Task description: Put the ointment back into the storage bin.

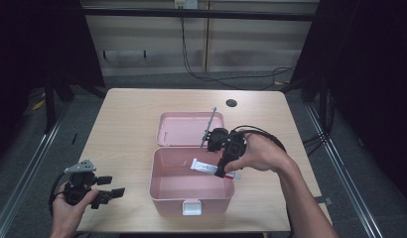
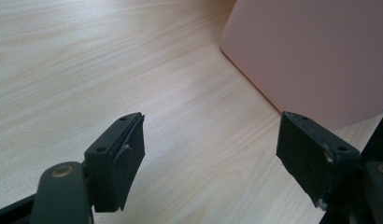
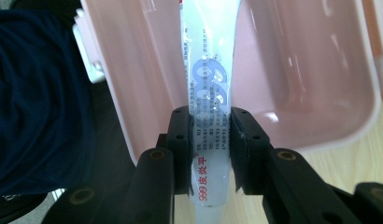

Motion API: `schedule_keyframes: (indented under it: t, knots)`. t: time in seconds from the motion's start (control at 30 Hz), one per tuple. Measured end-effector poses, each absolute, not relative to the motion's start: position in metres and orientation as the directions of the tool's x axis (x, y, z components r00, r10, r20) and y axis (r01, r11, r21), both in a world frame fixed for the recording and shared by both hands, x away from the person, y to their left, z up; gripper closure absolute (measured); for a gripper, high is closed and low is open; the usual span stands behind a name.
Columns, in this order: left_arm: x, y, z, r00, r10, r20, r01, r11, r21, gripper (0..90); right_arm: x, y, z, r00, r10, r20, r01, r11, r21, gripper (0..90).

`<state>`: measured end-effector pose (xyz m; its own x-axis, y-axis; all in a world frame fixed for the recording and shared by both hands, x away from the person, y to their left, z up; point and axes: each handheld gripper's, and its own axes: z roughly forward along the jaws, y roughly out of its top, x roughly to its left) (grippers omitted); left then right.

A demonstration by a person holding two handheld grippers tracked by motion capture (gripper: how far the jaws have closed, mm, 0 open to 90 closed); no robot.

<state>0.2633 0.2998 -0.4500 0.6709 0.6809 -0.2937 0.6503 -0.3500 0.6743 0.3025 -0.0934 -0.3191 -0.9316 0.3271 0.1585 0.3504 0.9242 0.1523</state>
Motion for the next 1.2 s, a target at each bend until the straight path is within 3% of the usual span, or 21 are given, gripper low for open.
schedule_keyframes:
  t: [1.2]
  knots:
    - [0.263,0.299,-0.45,0.676,0.676,-0.293,0.649,-0.357,0.671,23.5,0.303,-0.026,-0.385,-0.949,0.2,0.246,0.224,0.972,0.075,71.3]
